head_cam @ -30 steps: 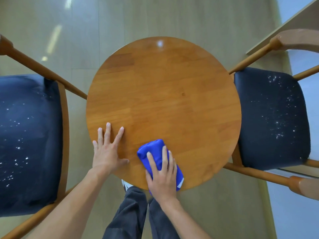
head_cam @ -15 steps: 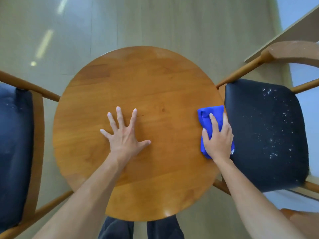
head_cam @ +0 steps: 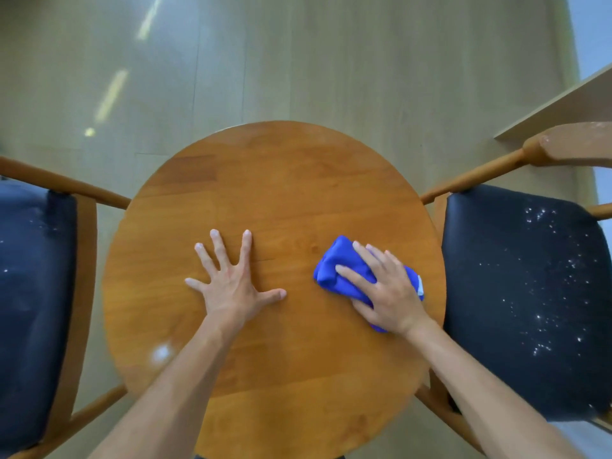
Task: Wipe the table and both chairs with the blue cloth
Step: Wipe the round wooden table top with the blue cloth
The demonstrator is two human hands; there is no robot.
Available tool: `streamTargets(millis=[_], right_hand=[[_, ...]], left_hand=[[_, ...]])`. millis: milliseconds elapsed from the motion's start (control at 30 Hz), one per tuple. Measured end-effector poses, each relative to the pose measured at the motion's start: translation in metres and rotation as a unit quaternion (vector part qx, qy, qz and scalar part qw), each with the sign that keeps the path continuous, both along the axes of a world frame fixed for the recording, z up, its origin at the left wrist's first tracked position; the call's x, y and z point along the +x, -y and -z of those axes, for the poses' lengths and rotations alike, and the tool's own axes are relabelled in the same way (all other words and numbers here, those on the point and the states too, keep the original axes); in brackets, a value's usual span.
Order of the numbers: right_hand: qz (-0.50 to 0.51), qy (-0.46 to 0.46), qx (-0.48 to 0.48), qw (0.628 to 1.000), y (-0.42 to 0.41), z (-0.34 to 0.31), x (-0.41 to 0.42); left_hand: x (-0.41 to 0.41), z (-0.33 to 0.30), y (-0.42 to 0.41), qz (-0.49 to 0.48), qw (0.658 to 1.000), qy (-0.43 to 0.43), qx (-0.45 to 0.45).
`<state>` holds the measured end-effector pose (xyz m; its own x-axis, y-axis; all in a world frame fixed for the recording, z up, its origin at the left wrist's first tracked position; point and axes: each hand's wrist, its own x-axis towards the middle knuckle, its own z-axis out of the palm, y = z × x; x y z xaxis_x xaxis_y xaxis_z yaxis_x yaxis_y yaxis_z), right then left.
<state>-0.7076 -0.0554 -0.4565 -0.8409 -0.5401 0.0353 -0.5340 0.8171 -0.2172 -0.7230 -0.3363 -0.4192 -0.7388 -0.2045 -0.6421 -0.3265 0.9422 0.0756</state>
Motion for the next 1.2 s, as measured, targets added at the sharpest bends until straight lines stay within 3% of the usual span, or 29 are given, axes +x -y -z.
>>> streamTargets(millis=[100, 167, 233, 300, 467, 533, 600, 733, 867, 967, 1033, 1133, 1200], right_hand=[[0.233, 0.012, 0.015, 0.972, 0.015, 0.002, -0.084], [0.386, 0.055, 0.024, 0.920, 0.040, -0.002, -0.136], [0.458, 0.111, 0.023, 0.881, 0.071, -0.006, -0.178], [0.407, 0.140, 0.028, 0.902, 0.115, -0.010, -0.200], [0.125, 0.130, 0.050, 0.982, 0.219, -0.017, -0.181], [-0.003, 0.101, 0.034, 0.994, 0.216, -0.014, -0.165], [-0.023, 0.083, 0.004, 0.996, 0.184, -0.008, -0.163], [0.203, 0.063, -0.005, 0.977, 0.105, -0.006, -0.156], [0.456, 0.082, -0.029, 0.886, 0.090, -0.012, -0.152], [0.564, 0.106, -0.030, 0.819, 0.141, -0.012, -0.179], [0.512, 0.106, -0.020, 0.852, 0.193, -0.011, -0.192], [0.302, 0.093, -0.001, 0.949, 0.275, -0.009, -0.184], [0.161, 0.078, -0.004, 0.984, 0.314, -0.005, -0.160]], left_hand=[[0.000, 0.001, 0.000, 0.001, 1.000, 0.000, -0.001], [-0.001, 0.001, 0.000, 0.001, 1.000, 0.001, -0.004], [-0.001, 0.003, 0.000, 0.003, 1.000, 0.003, -0.004], [-0.001, 0.003, -0.001, 0.006, 1.000, 0.005, -0.005], [-0.001, 0.001, 0.000, 0.010, 1.000, 0.012, -0.009], [-0.001, 0.001, 0.000, 0.013, 1.000, 0.009, -0.013], [0.000, 0.001, 0.001, 0.017, 1.000, 0.006, -0.012], [-0.002, -0.002, 0.003, 0.027, 1.000, 0.014, -0.002], [0.000, -0.009, 0.016, 0.064, 0.998, 0.012, 0.027], [0.009, -0.008, 0.055, 0.050, 0.999, -0.006, 0.017], [0.015, -0.004, 0.083, 0.012, 1.000, -0.004, -0.008], [0.013, 0.001, 0.095, 0.008, 1.000, 0.006, -0.012], [0.011, -0.001, 0.091, 0.002, 1.000, 0.012, -0.003]])
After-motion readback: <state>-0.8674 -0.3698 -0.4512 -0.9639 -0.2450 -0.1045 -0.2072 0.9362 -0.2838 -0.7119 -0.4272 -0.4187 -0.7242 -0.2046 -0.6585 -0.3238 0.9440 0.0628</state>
